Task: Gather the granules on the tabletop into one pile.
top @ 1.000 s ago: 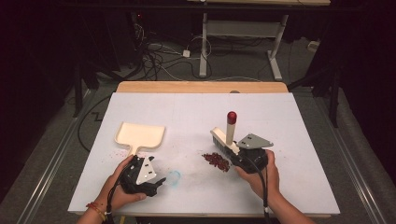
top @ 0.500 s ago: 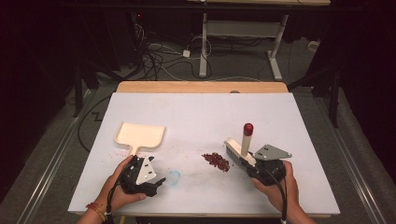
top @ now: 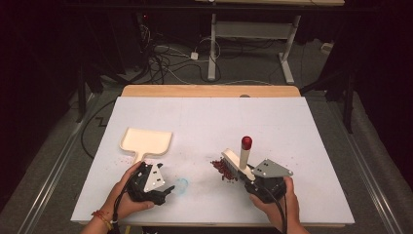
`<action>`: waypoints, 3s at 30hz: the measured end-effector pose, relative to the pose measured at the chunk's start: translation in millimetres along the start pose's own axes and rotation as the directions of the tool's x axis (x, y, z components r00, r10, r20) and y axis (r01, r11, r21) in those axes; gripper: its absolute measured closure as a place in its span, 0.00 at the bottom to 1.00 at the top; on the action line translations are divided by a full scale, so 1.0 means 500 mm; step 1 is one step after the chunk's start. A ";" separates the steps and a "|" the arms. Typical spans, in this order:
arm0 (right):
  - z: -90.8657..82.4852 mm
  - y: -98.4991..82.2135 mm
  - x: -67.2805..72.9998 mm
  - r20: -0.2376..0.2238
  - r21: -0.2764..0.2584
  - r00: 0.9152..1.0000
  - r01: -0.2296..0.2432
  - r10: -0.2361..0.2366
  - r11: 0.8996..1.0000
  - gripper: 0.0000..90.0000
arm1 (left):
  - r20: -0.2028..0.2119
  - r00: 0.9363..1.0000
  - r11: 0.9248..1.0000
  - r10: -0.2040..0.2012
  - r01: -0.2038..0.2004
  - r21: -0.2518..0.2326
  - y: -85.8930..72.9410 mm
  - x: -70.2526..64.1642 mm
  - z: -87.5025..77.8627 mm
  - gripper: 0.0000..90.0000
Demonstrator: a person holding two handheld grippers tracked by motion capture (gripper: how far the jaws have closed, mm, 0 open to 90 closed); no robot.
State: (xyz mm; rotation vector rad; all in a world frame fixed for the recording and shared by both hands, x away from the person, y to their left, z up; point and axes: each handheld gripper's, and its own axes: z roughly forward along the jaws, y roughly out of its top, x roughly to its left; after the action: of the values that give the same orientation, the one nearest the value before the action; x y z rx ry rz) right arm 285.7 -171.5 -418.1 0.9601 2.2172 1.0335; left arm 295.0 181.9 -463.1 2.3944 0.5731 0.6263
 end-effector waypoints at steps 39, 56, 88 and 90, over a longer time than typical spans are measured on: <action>0.089 0.015 -0.074 -0.462 -0.184 0.840 0.221 -0.283 0.958 0.75 | 0.004 1.000 1.000 -0.008 0.008 0.008 0.000 0.003 0.004 0.21; 0.016 0.030 -0.132 -0.386 -0.178 0.889 0.190 -0.246 0.966 0.75 | -0.023 1.000 1.000 -0.020 0.020 -0.002 -0.008 0.009 -0.008 0.21; -0.098 -0.080 -0.287 -0.452 0.119 0.890 0.131 -0.064 0.984 0.74 | -0.040 0.999 1.000 -0.013 0.013 0.001 0.000 0.019 -0.005 0.21; -0.082 -0.078 -0.306 -0.439 0.127 0.896 0.131 -0.063 0.983 0.73 | -0.037 0.999 1.000 -0.011 0.011 0.005 0.002 0.018 -0.002 0.21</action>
State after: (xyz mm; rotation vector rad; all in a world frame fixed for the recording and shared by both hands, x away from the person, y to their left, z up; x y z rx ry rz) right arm 338.0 -325.3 -403.1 0.7185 2.7153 1.1293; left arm 301.8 186.7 -458.9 2.3871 0.6034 0.6664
